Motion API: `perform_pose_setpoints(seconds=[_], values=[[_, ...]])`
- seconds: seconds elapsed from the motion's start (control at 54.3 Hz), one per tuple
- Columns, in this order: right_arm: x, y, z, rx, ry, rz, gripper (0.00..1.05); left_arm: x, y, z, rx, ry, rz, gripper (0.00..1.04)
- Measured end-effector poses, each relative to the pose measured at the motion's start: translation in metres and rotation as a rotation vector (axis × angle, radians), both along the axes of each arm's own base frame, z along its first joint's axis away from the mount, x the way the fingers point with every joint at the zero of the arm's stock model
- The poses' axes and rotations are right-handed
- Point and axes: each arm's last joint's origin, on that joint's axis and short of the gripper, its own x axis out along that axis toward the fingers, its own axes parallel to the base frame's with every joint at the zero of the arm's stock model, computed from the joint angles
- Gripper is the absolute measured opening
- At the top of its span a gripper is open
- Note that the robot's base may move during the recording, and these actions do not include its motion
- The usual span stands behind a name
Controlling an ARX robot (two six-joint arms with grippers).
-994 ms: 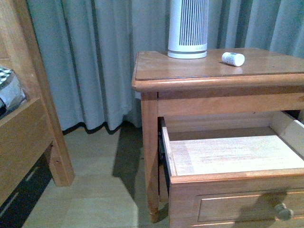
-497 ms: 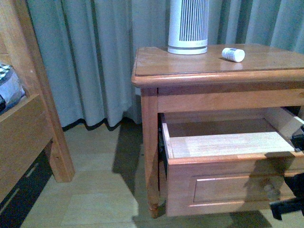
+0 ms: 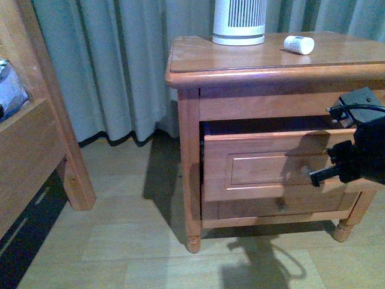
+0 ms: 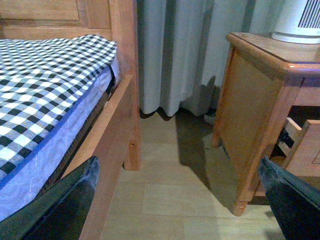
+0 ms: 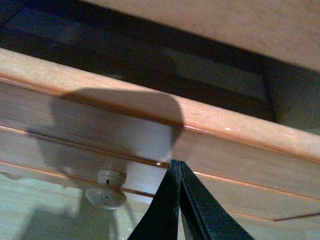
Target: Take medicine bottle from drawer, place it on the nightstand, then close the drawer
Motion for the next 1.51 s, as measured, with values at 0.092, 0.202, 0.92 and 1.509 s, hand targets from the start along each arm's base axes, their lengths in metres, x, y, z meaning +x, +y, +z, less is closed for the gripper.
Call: perform_pose_setpoints(seconds=[0.092,0.202,0.92,1.509], values=[[0.01,0.0,-0.001,-0.024,0.0,0.014,0.03,0.0,0.0,0.0,0.0,0.0,0.0,0.98],[0.021,-0.003,-0.001,-0.041,0.009,0.021,0.03,0.0,0.0,0.0,0.0,0.0,0.0,0.98],[0.012,-0.024,0.012,0.048,0.021,-0.022,0.03,0.0,0.0,0.0,0.0,0.0,0.0,0.98],[-0.183,-0.024,0.208,0.524,-0.223,-0.061,0.09,0.0,0.0,0.0,0.0,0.0,0.0,0.98]])
